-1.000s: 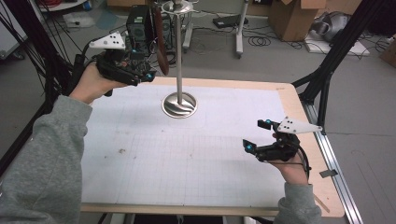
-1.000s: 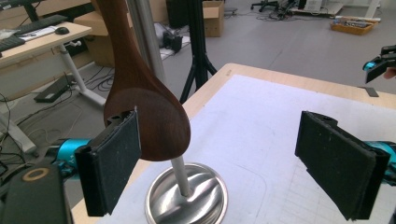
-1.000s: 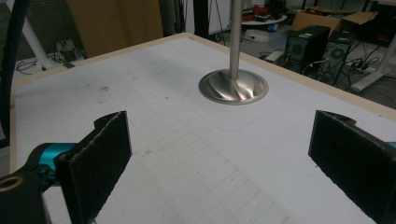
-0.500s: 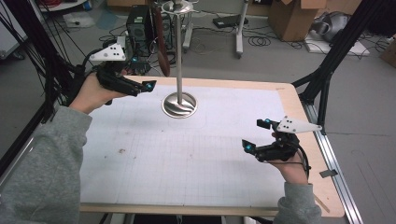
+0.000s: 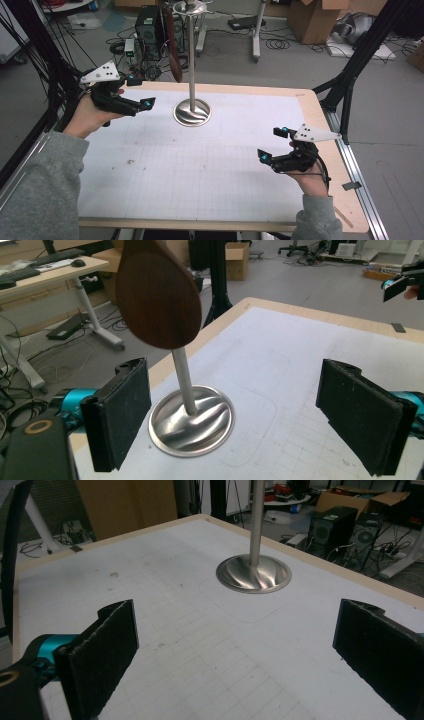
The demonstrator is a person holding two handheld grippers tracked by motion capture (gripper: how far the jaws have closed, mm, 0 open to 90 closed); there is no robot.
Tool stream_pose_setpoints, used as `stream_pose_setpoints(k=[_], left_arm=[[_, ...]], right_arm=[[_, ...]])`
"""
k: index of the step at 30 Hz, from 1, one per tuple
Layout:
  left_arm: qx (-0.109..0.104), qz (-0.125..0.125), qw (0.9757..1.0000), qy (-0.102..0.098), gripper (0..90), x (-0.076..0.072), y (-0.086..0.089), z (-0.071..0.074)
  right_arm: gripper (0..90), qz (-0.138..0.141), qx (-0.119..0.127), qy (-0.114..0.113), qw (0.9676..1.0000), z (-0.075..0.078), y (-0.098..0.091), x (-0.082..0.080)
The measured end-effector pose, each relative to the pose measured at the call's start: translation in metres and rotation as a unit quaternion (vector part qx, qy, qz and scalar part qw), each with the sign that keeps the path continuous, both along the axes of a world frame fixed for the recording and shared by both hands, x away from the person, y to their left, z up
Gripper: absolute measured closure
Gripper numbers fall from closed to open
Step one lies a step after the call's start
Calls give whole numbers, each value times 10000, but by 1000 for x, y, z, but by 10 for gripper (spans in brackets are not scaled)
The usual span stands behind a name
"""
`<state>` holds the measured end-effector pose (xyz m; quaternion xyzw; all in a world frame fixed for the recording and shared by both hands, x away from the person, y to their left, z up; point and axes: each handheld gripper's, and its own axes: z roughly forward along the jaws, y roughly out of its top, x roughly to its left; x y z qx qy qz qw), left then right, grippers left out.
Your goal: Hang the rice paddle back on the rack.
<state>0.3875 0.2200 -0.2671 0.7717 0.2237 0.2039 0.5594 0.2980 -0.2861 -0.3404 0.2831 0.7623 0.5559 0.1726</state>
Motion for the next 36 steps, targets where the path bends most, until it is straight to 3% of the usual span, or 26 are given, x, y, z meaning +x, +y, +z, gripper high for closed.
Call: stream_pose_setpoints(k=[4, 9, 16, 26, 31, 36], left_arm=[[-46, 53, 10000, 9, 147, -5, 5, -5], [122, 35, 9999, -84, 147, -16, 1, -14], [65, 3, 9999, -90, 147, -23, -1, -20], [-142, 182, 9997, -19, 147, -37, 17, -40], [-8, 395, 9992, -80, 147, -43, 27, -47], [-49, 506, 9987, -36, 147, -47, 36, -57]], right_arm=[[28, -43, 45, -15, 10000, 1, -1, 0], [25, -147, 98, 3, 9998, 2, -2, -1], [24, -157, 113, -14, 9998, 2, -2, -1], [24, -171, 105, -29, 9998, 2, 1, -1], [24, -148, 87, -26, 9998, 2, 4, 1], [25, -146, 93, -52, 9998, 1, 5, 3]])
